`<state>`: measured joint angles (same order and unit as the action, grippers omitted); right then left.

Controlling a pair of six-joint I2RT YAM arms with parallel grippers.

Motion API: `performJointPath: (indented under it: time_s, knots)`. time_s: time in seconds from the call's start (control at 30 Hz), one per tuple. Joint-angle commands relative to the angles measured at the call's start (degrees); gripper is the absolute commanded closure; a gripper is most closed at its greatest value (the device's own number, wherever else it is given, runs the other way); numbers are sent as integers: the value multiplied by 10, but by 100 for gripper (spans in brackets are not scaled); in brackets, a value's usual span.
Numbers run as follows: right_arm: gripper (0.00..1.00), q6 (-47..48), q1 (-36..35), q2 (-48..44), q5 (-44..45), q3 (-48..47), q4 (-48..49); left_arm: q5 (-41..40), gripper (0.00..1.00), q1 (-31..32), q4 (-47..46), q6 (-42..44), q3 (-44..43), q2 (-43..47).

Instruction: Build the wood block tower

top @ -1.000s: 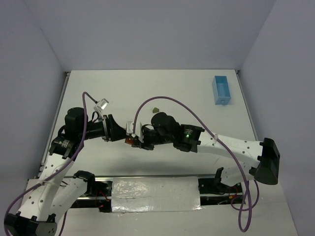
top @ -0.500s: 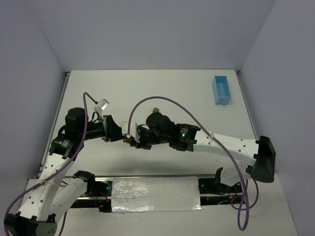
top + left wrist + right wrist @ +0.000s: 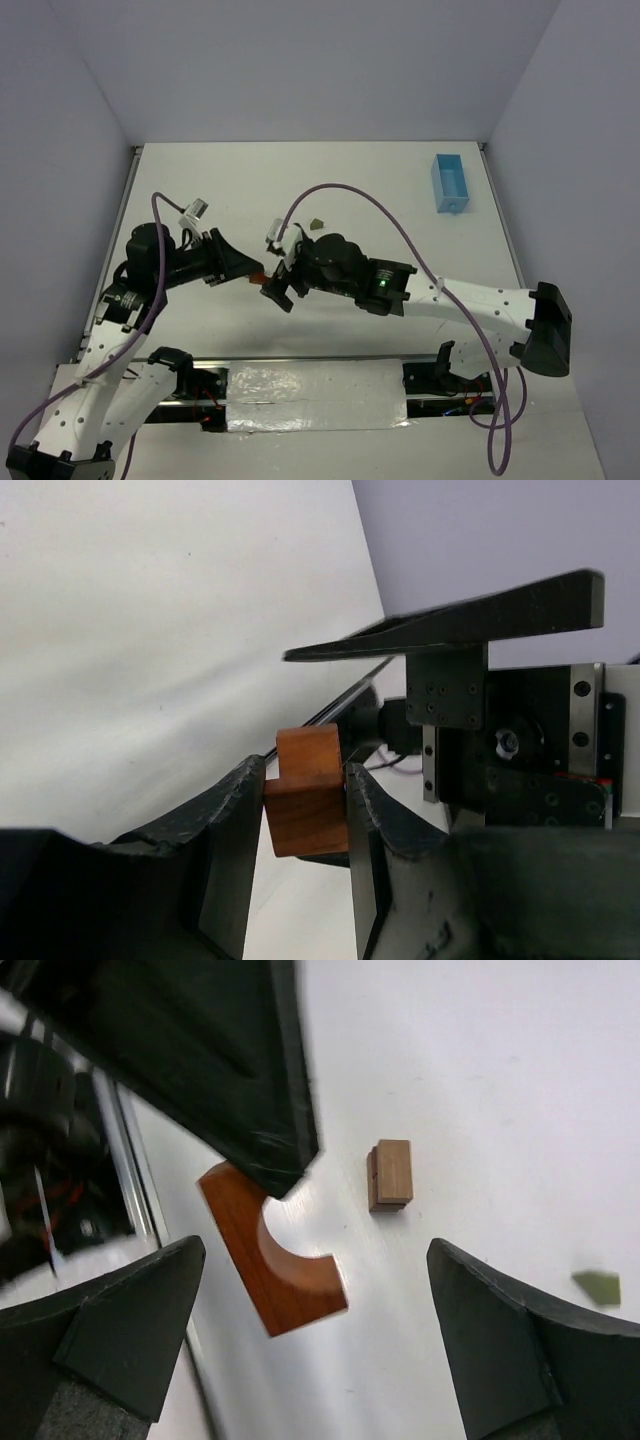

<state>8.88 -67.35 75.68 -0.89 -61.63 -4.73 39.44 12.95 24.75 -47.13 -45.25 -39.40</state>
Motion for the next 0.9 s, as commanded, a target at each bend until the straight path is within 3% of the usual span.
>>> performJointPath:
  time_s: [0.0, 0.03, 0.07, 0.2, 0.27, 0.37, 0.57, 0.87]
  knots:
    - [0, -202, -4, -60, 151, 12, 73, -53, 100, 2, -39, -99, -3, 19]
    - [0, -305, -4, -75, 176, 18, 64, -64, 100, 2, -44, -116, 0, 24]
    - [0, -348, -3, -83, 190, 26, 62, -91, 100, 2, -44, -131, 3, 28]
    - [0, -477, -25, -128, 227, 76, 94, -153, 100, 2, -32, -224, 10, 56]
    - [0, -511, -52, -120, 295, 63, 69, -169, 100, 2, -32, -256, 16, 64]
    - [0, -522, -79, -75, 374, 6, 22, -195, 100, 2, -20, -309, 14, 77]
    - [1, -453, -99, -26, 449, -43, 51, -217, 100, 2, 10, -369, -6, 86]
    - [4, -360, -113, 39, 424, -108, 82, -232, 100, 2, 26, -381, -23, 82]
